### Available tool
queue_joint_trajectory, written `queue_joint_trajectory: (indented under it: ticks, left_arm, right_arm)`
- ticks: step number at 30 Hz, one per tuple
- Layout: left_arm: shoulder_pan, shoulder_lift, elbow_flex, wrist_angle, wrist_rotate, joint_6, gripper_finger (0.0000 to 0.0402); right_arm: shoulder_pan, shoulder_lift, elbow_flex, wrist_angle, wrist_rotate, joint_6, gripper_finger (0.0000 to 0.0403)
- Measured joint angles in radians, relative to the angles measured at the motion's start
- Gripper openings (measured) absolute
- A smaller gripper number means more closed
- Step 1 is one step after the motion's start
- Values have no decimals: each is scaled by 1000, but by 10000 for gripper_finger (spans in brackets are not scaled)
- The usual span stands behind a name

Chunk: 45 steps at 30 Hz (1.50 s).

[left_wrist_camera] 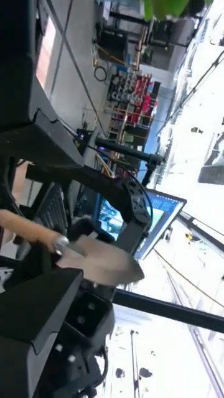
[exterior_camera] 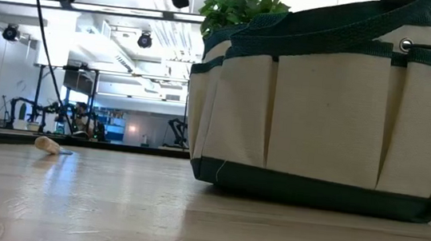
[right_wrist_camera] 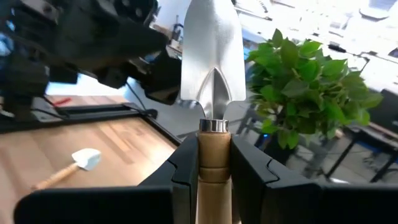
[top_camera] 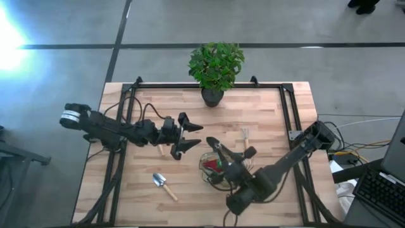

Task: Pick & Place Garden tools in Gardening bag
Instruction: Put the top right brown trowel into the green gardening bag

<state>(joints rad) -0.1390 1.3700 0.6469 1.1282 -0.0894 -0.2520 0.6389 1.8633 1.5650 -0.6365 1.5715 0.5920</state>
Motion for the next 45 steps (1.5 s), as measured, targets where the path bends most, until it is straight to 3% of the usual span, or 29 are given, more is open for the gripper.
queue_joint_trajectory:
  ticks: [13, 28, 45]
  left_arm:
    - [0, 10, 40, -1, -11, -11, 280]
    - [1, 13, 87, -47, -110, 46, 280]
    - [6, 120, 192, -74, -165, 77, 280]
  right_arm:
    - [-87, -1, 4, 42, -1, -28, 54]
    - [-106, 0, 12, 77, -1, -46, 54]
    - [-118, 0, 11, 119, -37, -132, 54]
